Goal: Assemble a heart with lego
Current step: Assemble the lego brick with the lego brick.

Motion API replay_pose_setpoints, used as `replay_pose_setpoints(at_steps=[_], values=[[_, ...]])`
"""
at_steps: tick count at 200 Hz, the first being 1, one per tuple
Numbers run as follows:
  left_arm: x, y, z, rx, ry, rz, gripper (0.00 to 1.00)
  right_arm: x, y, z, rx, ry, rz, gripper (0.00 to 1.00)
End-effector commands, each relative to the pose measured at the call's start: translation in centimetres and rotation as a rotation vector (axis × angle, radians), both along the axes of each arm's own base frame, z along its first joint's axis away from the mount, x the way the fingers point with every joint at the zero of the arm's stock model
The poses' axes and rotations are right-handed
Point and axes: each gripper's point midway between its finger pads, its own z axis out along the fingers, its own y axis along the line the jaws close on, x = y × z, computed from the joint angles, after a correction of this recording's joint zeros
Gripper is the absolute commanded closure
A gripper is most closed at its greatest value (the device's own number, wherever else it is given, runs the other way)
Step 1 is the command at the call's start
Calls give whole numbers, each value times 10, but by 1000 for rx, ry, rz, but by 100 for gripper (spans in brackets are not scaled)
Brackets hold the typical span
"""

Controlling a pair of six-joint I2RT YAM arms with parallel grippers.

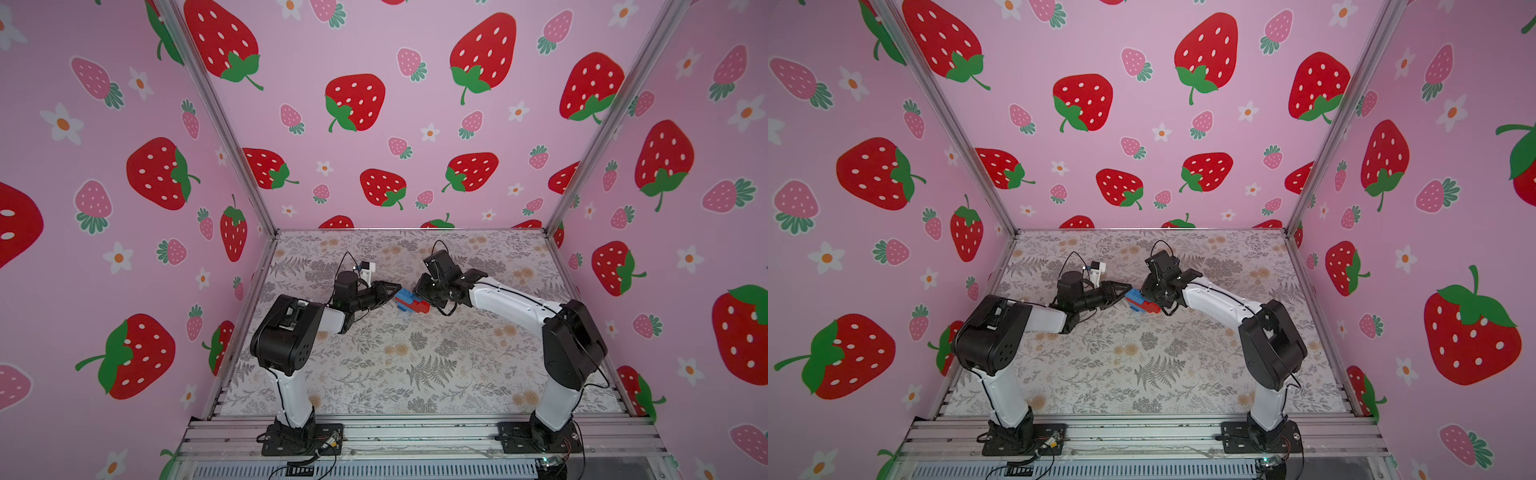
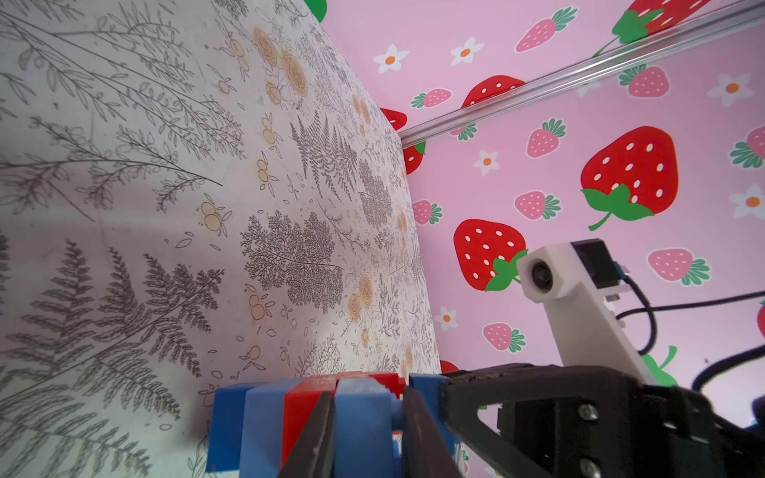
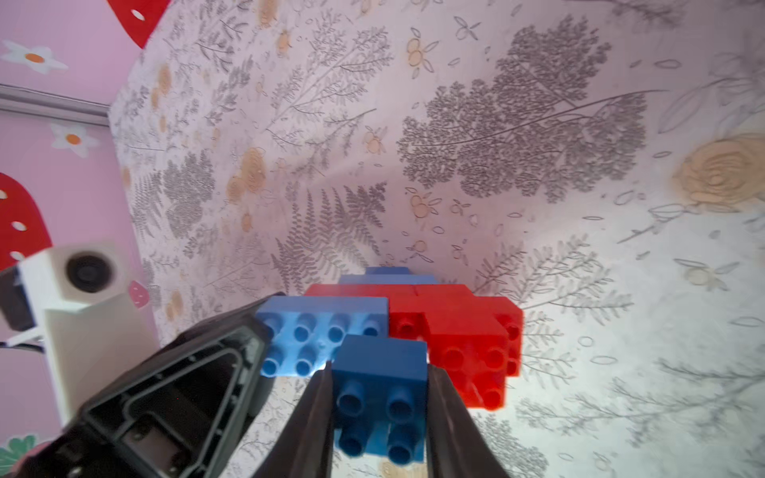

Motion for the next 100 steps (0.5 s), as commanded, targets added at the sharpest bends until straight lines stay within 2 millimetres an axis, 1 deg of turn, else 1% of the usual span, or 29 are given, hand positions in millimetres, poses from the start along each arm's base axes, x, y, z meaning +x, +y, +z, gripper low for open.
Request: replay_pose_setpoints(at_steps=[1,25,51,84,100], values=[[-20,8,-56,89,169,22,77,5,16,9,60,-8,1,77],[-19,8,-60,91,187,26,78,6,20,14,73,-16,-2,77],[-18,10,-62,81,191,48,80,6,22,4,80,8,-13,77],[-20,10,-65,76,205,45,82,10,27,0,94,8,-22,79],[-20,9,-63,72,200,42,83,11,27,-4,86,10,-23,79]])
